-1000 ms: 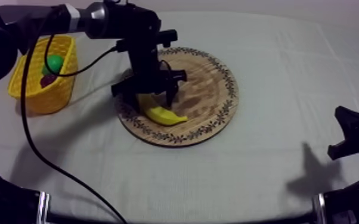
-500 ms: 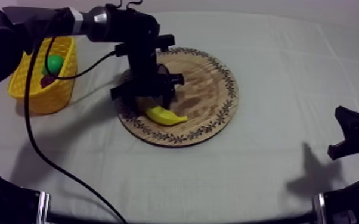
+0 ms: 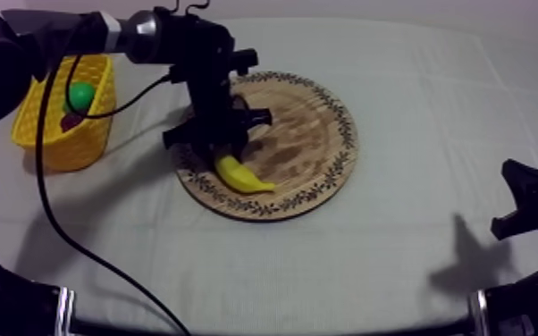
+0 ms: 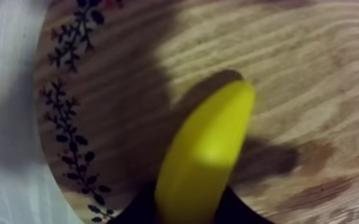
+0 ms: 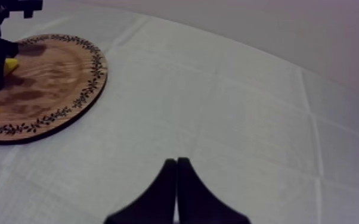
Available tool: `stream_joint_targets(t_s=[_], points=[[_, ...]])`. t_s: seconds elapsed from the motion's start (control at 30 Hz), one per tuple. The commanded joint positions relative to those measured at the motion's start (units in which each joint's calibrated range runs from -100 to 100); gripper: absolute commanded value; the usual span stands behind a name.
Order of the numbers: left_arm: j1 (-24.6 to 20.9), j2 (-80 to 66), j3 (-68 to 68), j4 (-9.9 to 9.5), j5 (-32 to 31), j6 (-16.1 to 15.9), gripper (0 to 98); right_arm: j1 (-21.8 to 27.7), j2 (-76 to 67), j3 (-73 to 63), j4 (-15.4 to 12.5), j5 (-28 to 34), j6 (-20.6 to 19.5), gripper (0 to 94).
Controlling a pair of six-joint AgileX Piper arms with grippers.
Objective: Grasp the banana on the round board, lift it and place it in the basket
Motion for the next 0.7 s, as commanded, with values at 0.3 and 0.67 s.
stream_joint_targets(t_s=[0.3, 0.67], points=[[0.15, -4.75, 0.6, -0.55, 0.8, -0.67, 29.6, 0.0, 0.0, -0.05, -0.01, 0.0, 0.01, 0.3], [-0.24, -18.27, 4.99, -3.42, 1.7, -1.42, 26.0, 0.0, 0.0, -0.05, -0.01, 0.0, 0.01, 0.3]])
